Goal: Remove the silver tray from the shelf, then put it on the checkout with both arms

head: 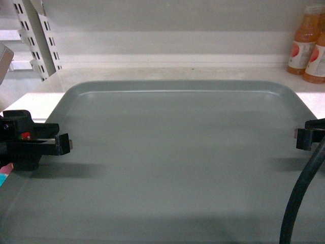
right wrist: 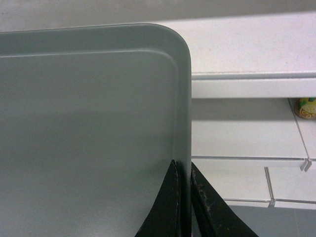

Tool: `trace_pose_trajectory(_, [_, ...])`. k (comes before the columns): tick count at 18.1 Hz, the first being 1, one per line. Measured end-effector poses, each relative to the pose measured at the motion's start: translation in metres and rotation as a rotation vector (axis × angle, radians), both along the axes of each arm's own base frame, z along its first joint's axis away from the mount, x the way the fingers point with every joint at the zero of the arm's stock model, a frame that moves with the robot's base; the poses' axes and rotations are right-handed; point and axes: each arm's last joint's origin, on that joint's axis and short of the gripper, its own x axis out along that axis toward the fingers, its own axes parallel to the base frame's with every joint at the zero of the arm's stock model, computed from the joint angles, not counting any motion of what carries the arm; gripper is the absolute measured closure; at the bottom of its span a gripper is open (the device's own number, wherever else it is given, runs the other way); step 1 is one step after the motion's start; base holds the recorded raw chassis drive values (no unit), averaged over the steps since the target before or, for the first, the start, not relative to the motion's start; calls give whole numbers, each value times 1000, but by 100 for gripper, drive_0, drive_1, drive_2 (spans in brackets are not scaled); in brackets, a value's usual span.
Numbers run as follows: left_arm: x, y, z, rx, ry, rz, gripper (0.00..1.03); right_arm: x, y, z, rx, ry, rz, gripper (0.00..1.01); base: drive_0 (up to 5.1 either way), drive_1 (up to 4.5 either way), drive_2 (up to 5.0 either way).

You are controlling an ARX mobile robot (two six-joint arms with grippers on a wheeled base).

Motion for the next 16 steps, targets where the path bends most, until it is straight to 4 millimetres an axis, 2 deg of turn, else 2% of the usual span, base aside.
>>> trace_pose_trajectory(16, [0,0,-1,2,5,1,100,0,0,0,-2,6,2,98,10,-409,430])
